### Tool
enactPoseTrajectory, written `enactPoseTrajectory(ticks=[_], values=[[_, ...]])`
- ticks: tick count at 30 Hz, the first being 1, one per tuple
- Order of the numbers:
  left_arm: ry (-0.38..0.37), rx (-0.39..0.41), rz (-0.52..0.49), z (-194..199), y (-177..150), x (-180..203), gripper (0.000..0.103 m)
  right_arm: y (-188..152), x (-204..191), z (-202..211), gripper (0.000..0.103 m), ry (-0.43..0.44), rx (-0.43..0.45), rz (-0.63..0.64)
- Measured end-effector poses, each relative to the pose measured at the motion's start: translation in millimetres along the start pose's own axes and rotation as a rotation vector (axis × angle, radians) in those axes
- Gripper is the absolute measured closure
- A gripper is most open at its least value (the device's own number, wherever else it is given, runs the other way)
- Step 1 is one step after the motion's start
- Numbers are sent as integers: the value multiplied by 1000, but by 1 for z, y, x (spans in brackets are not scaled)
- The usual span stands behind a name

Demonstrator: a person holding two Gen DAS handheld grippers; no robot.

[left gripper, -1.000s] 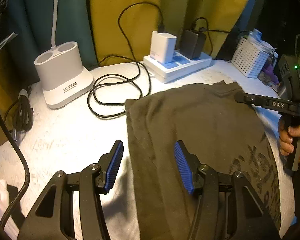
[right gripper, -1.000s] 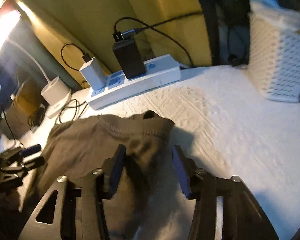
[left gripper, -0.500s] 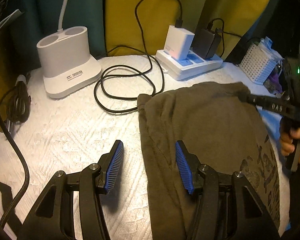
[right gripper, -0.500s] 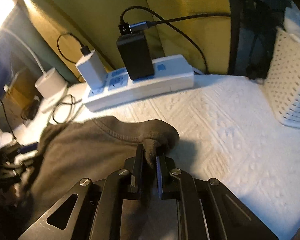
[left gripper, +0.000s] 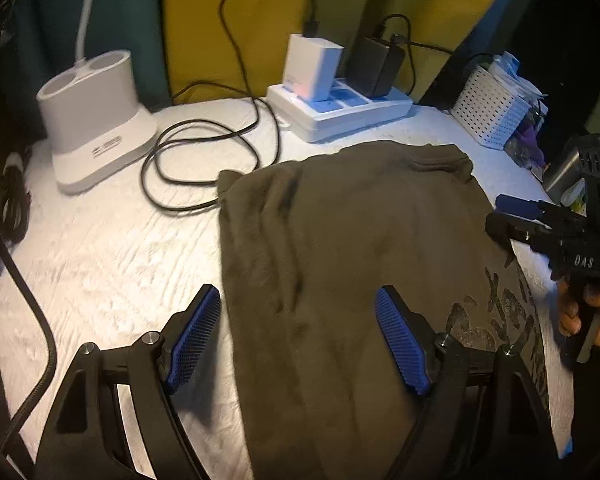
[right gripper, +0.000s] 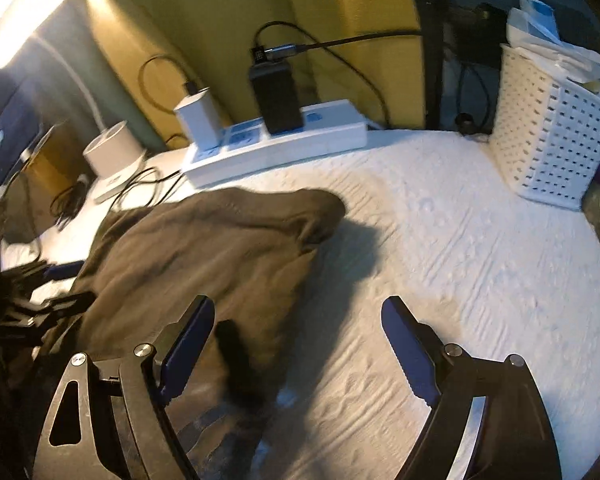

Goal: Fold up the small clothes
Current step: 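Grasp the collar end with the right gripper while the left gripper approaches, then lift the collar end with both grippers and fold it toward the hem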

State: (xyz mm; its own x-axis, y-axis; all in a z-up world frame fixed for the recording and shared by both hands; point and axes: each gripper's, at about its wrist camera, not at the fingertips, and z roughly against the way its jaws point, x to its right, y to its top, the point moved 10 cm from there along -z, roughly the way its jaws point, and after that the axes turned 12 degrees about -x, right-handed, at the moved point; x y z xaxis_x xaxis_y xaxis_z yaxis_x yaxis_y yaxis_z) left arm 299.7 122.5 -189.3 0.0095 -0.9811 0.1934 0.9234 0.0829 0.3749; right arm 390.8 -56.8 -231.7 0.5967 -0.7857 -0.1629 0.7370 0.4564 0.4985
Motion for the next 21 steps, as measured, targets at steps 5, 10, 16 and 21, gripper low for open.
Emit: enactPoseTrajectory(ticks=[5,10,16,21], values=[[5,9,-15,-4,6,7,23,0,-11,-11,17,35,22,19],[-12,15,-49,-7,6,20,27,-3,-35,-17,17,86,1,72],[-27,38,-110,-10,7,41,49,2,-46,-23,49,67,0,87],[-73,28,-129,-10,6,55,76,0,-57,-25,74,93,-10,119]])
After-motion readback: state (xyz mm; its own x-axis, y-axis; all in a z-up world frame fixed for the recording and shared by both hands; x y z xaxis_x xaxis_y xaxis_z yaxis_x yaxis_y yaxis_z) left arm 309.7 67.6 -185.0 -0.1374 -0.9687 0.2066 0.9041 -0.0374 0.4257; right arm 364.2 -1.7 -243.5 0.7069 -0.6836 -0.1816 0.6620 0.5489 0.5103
